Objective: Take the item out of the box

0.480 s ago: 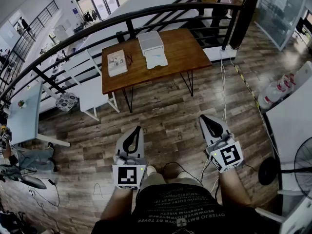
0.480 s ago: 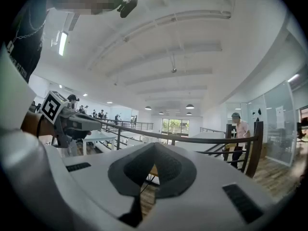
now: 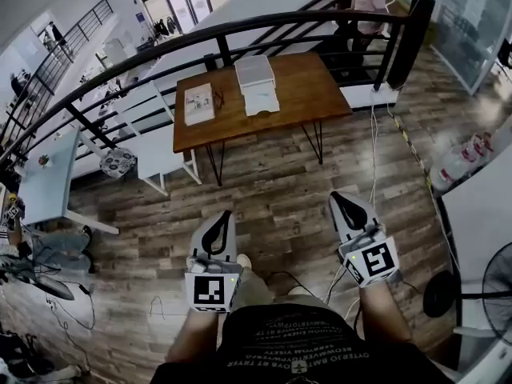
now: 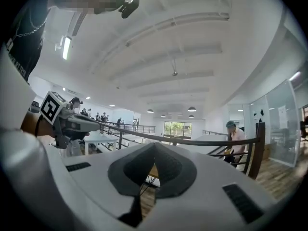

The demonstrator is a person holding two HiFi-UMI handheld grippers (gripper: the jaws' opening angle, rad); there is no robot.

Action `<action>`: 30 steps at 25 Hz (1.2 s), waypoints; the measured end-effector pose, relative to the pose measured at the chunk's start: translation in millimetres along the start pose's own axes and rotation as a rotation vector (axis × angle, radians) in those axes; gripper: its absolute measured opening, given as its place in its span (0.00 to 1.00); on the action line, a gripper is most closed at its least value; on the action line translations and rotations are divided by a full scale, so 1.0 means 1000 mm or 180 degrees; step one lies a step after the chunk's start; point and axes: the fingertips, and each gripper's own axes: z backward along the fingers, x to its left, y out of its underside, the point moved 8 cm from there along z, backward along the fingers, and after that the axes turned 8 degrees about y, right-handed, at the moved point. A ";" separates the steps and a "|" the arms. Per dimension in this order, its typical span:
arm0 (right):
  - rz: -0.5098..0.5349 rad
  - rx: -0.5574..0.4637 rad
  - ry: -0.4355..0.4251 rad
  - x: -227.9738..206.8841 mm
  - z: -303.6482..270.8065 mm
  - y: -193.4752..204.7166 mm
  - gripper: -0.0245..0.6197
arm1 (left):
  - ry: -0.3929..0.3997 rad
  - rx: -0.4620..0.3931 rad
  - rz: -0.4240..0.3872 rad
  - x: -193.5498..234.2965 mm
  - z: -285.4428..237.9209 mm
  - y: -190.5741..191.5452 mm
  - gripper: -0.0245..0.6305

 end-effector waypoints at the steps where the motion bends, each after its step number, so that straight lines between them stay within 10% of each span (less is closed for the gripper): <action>1: -0.0002 -0.0006 0.0007 -0.002 0.000 0.001 0.04 | -0.0005 -0.0005 0.0006 -0.001 -0.002 0.000 0.05; 12: 0.0006 0.0064 0.0006 -0.008 -0.032 0.006 0.27 | 0.0087 0.0044 -0.0016 0.022 -0.026 0.007 0.05; 30: 0.0015 0.0100 -0.0007 0.005 -0.160 -0.008 0.30 | 0.0105 0.0041 0.0064 0.136 -0.083 0.022 0.05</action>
